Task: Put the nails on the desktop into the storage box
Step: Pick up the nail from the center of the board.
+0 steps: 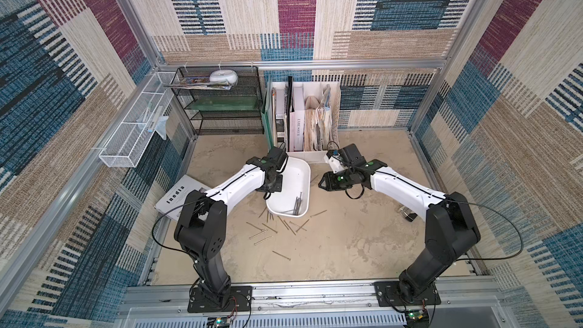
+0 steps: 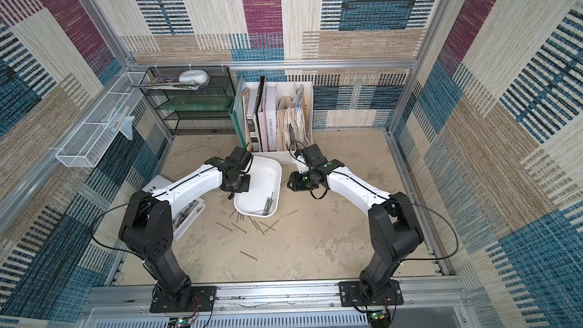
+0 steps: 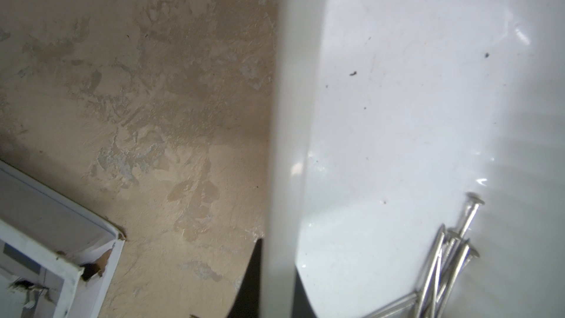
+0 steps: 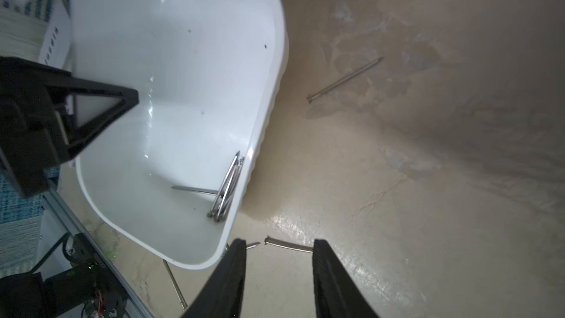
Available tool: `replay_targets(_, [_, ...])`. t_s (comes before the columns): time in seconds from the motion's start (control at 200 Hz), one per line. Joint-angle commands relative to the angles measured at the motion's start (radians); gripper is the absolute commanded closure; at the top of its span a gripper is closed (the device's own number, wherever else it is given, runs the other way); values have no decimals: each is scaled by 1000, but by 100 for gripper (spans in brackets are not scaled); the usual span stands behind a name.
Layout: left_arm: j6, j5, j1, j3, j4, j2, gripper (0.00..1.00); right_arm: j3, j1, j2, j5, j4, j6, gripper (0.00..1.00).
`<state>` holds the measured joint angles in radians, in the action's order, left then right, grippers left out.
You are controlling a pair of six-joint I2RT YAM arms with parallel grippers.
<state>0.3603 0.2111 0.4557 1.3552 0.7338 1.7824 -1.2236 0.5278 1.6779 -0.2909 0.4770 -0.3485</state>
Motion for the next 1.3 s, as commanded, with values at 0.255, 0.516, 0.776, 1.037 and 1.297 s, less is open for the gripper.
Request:
replay_targets(0.255, [-1, -3, -2, 13, 0, -5, 100, 183, 79, -108, 20, 109, -312, 49])
replay_targets(0.516, [-4, -9, -3, 10, -3, -10, 100, 213, 144, -93, 168, 256, -348, 50])
replay_targets(0.776, [-5, -19, -3, 12, -4, -14, 100, 222, 159, -126, 327, 325, -325, 52])
replay_targets(1.037, [-2, -23, -3, 12, -4, -17, 100, 217, 155, -99, 514, 381, -162, 49])
replay_targets(1.297, [-3, -24, -5, 13, -3, -17, 100, 301, 59, -108, 533, 251, -81, 48])
